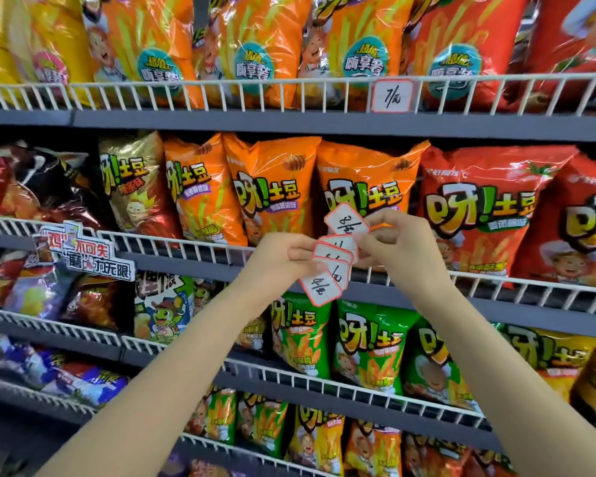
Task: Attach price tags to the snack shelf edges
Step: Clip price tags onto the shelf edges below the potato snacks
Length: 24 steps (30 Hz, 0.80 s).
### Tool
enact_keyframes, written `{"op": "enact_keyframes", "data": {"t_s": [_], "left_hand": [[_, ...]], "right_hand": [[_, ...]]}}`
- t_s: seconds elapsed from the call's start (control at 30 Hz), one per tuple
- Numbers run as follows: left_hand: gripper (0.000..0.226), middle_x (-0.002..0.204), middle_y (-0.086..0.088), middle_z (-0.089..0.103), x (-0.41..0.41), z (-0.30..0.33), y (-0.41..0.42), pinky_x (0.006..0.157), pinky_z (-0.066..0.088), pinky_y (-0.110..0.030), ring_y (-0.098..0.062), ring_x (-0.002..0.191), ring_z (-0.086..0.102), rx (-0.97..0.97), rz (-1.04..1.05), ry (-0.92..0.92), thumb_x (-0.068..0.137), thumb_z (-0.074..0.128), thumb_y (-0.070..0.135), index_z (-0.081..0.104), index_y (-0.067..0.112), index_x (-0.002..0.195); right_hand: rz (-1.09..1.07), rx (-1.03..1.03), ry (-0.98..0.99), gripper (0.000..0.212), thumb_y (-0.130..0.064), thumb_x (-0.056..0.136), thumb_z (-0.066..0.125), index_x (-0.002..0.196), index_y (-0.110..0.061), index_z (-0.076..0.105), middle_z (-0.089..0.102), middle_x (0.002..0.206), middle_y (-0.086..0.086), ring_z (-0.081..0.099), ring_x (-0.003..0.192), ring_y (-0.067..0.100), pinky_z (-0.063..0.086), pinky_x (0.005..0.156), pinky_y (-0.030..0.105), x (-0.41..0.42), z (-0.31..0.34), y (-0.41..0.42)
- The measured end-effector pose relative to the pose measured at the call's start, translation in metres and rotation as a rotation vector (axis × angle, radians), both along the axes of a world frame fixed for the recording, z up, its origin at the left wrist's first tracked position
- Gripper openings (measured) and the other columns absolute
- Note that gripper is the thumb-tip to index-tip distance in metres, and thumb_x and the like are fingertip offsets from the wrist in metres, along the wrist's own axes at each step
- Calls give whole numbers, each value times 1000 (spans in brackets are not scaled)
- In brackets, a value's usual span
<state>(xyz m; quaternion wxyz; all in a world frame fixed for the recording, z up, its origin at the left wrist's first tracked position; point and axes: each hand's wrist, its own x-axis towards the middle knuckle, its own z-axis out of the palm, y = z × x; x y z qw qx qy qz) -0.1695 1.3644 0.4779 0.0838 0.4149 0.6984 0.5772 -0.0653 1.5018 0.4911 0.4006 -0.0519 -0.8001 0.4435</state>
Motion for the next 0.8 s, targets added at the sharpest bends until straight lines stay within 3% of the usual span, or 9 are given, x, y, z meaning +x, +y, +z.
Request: {"op": "enact_keyframes", "data": {"t_s": [0.1, 0.17, 0.33, 0.47, 0.6, 0.8], "left_hand": [[23, 95, 1, 69, -14, -3, -11, 69, 53, -18, -7, 85, 66, -41, 27, 1, 84, 64, 3, 65, 13, 104], [22, 96, 3, 69, -23, -4, -18, 73, 53, -21, -7, 89, 65, -52, 26, 18, 86, 61, 3, 65, 20, 100], [25, 93, 9, 68, -40, -2, -29, 75, 53, -19, -3, 87, 64, -24, -12, 15, 87, 59, 1, 63, 24, 95], [24, 89, 9, 68, -52, 0, -37, 75, 54, -19, -3, 84, 64, -5, -35, -10, 86, 60, -1, 64, 22, 93], [22, 91, 7, 68, -63, -4, -49, 77, 53, -24, -7, 87, 63, -20, -12, -18, 86, 59, 0, 64, 20, 94], [27, 92, 9, 63, -77, -9, -67, 76, 50, -20, -4, 88, 60, -52, -7, 19, 88, 58, 2, 58, 19, 110]], "right_hand": [[-23, -28, 8, 2, -6, 88, 60, 90, -7, 60, 72, 72, 8, 66, 59, 10, 55, 56, 23, -8, -2, -2], [-41, -45, 4, 8, -6, 89, 59, 95, -3, 59, 72, 73, 10, 67, 62, 13, 57, 59, 26, -13, -3, -5], [-22, -28, -33, 10, -6, 90, 56, 99, -1, 57, 71, 75, 17, 68, 67, 19, 59, 58, 33, -28, -1, -22], [6, -66, -52, 12, -5, 92, 52, 90, -16, 57, 71, 77, 6, 66, 61, 8, 59, 57, 34, -44, -2, -39], [-11, -8, -112, 20, -9, 94, 50, 85, -24, 58, 71, 81, 6, 67, 63, 15, 58, 55, 30, -57, -9, -54], [-10, 102, -208, 15, -9, 94, 50, 91, -4, 65, 71, 81, 8, 69, 62, 11, 56, 52, 22, -71, -21, -74]]}}
